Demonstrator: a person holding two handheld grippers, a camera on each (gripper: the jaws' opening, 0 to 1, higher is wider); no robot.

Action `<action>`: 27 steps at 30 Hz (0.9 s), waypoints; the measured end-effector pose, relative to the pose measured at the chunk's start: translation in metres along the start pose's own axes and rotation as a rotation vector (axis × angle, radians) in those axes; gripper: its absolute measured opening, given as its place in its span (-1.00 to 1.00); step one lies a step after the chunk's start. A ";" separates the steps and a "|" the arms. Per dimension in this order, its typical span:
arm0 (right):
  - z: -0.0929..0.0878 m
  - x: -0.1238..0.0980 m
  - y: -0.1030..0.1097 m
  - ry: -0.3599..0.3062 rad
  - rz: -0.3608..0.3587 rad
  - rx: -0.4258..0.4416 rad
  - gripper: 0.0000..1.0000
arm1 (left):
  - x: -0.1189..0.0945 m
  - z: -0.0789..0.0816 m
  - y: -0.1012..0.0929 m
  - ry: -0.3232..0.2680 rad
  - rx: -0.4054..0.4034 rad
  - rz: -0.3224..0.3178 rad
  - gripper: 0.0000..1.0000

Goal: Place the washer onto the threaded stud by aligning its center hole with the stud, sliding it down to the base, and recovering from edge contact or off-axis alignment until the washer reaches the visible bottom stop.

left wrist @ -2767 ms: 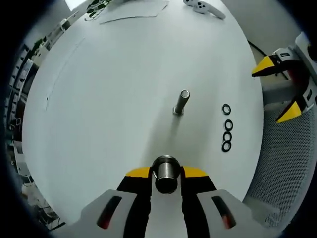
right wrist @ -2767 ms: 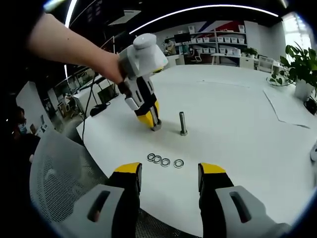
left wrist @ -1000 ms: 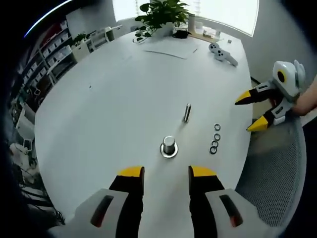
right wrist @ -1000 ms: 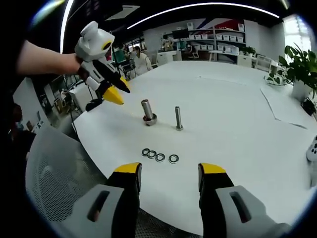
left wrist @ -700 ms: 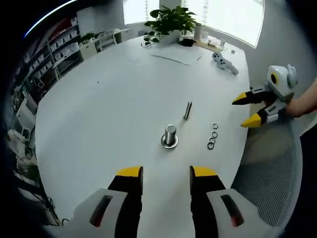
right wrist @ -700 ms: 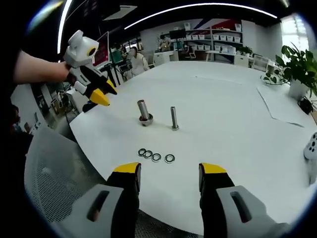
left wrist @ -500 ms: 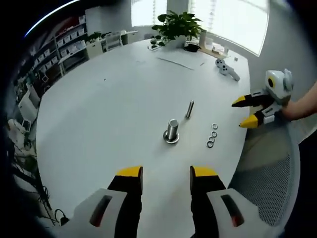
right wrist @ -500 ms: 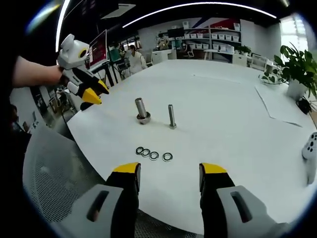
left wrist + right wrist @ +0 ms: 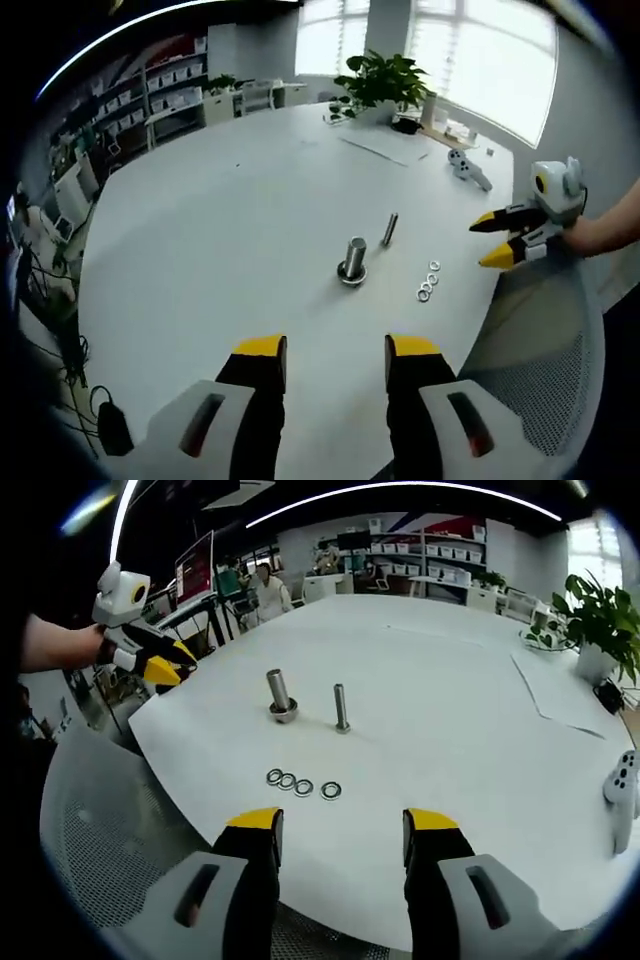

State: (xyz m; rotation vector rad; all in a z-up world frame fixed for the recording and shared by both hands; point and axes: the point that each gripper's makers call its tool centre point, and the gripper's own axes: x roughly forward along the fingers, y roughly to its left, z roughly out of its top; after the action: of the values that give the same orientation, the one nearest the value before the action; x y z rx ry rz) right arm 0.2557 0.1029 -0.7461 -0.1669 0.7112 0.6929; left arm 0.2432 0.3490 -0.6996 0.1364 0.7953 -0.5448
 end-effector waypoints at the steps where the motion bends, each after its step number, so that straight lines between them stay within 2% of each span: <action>1: 0.000 0.000 0.000 -0.001 -0.002 0.000 0.01 | -0.001 0.000 0.001 -0.016 -0.005 0.006 -0.25; 6: -0.002 0.000 -0.002 0.006 -0.011 0.001 0.01 | -0.006 -0.002 0.001 -0.055 -0.047 0.016 -0.25; 15: -0.005 0.001 -0.002 0.026 -0.012 -0.007 0.01 | -0.009 -0.015 -0.003 -0.080 -0.082 0.022 -0.23; 27: -0.008 0.002 -0.004 0.045 -0.019 -0.013 0.01 | -0.009 -0.030 -0.001 -0.081 -0.113 0.028 -0.21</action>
State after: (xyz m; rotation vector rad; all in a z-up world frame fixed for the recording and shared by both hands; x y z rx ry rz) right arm 0.2546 0.0982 -0.7541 -0.2019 0.7470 0.6772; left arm 0.2180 0.3615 -0.7137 0.0208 0.7428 -0.4747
